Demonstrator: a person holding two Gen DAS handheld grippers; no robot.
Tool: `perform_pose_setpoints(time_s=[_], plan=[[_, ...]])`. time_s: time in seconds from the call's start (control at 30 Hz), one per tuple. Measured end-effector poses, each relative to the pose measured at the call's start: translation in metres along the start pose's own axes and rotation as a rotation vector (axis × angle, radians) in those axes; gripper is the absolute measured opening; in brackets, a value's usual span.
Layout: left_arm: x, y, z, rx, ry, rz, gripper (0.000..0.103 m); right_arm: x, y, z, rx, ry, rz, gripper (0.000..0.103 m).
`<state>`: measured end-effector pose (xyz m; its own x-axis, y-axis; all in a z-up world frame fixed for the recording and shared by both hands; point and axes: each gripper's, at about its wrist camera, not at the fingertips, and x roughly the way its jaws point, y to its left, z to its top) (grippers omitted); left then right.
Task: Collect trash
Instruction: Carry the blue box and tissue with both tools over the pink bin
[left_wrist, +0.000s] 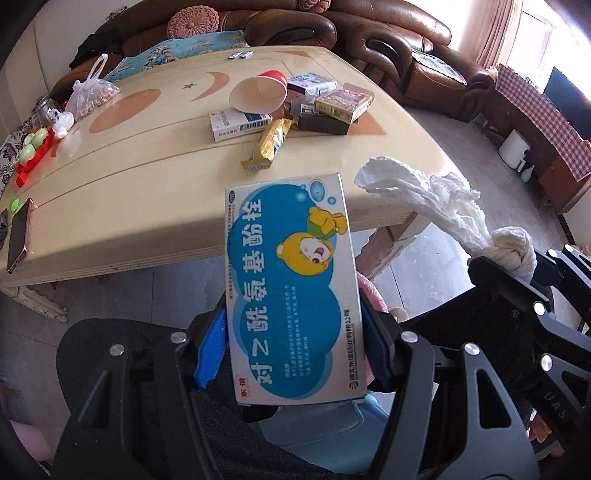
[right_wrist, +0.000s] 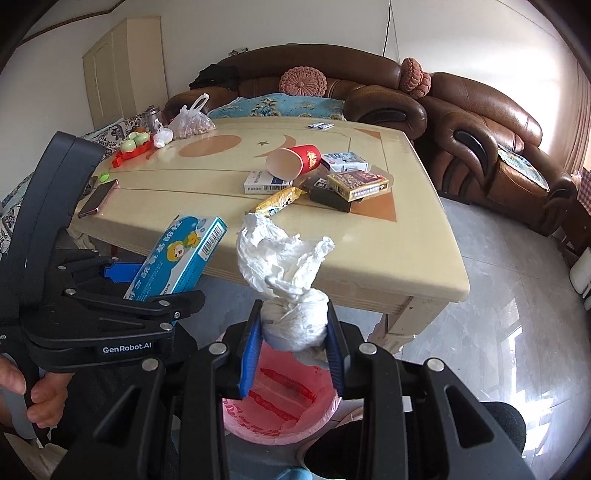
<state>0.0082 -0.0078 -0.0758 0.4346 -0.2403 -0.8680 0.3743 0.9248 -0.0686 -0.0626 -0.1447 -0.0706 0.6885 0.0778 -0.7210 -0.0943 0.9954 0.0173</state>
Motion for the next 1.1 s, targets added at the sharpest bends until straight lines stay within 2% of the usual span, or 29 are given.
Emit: perform_pose_setpoints(time_s=[0.43,0.93,1.1], plan=[[0.057,-0.004,-0.020,-0.001,0.149,-0.022,0.062,0.049,-0.011,-0.027,0.031,0.124,0.031,0.031],[0.146,0.006,-0.046,-0.045,0.385,-0.077,0.062,0.124,-0.019,-0.058,0.080,0.316,0.069,0.031],[0.177,0.011,-0.049,-0.067,0.455,-0.072,0.062,0.149,-0.022,-0.067,0.094,0.375,0.076,0.031]])
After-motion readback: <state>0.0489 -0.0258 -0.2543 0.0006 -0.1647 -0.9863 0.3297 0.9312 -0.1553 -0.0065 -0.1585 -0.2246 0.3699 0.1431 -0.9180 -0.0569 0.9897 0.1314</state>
